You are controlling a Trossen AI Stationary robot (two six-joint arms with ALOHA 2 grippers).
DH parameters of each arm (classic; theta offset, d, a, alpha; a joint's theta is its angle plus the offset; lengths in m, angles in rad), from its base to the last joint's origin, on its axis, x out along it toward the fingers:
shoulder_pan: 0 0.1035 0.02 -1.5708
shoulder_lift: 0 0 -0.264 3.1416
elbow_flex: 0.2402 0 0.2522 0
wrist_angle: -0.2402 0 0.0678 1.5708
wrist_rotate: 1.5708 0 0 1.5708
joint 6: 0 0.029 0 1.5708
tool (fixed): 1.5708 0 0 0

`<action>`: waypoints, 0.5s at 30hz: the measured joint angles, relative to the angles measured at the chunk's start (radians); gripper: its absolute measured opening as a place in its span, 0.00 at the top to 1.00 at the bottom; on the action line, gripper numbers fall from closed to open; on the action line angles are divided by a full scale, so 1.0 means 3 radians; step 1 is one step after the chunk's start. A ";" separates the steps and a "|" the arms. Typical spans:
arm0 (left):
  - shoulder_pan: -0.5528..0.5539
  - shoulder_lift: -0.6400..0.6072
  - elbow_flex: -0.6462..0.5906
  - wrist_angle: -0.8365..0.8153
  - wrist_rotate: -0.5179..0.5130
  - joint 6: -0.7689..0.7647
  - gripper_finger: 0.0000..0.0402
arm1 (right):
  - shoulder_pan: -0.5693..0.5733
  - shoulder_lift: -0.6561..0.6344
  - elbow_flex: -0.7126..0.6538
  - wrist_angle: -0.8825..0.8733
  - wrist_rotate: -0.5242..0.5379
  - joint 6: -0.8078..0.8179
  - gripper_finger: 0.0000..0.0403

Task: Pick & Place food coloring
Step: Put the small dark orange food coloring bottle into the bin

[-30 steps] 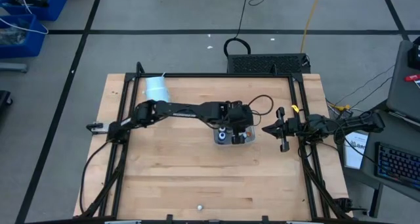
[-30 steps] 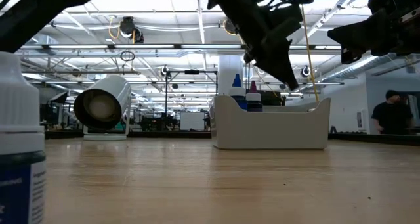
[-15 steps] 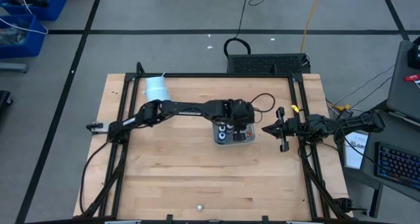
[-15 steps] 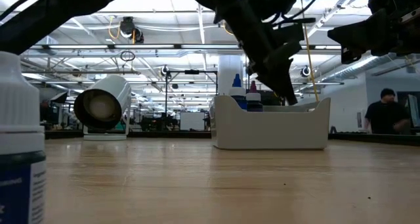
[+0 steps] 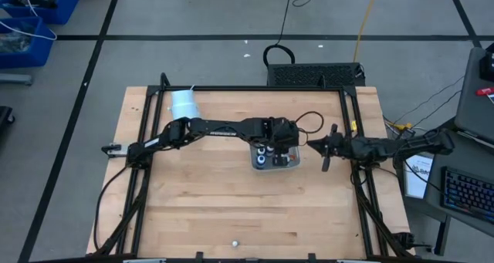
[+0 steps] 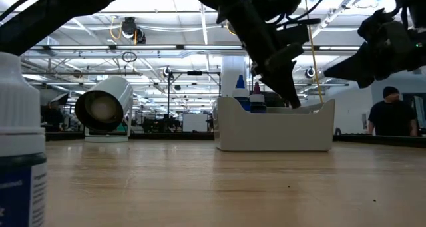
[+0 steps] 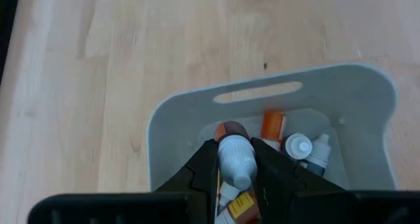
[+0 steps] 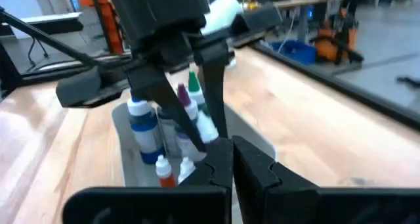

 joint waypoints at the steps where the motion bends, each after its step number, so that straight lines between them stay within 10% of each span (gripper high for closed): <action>1: 0.0000 0.0000 0.0000 -0.0021 0.0000 0.0000 0.82 | 0.0000 0.0036 0.0001 -0.0030 0.0002 0.0052 1.00; 15: -0.0110 -0.0008 -0.0001 -0.0052 -0.0003 0.0076 0.82 | -0.0028 0.0903 0.0000 -0.0249 -0.0178 0.1035 1.00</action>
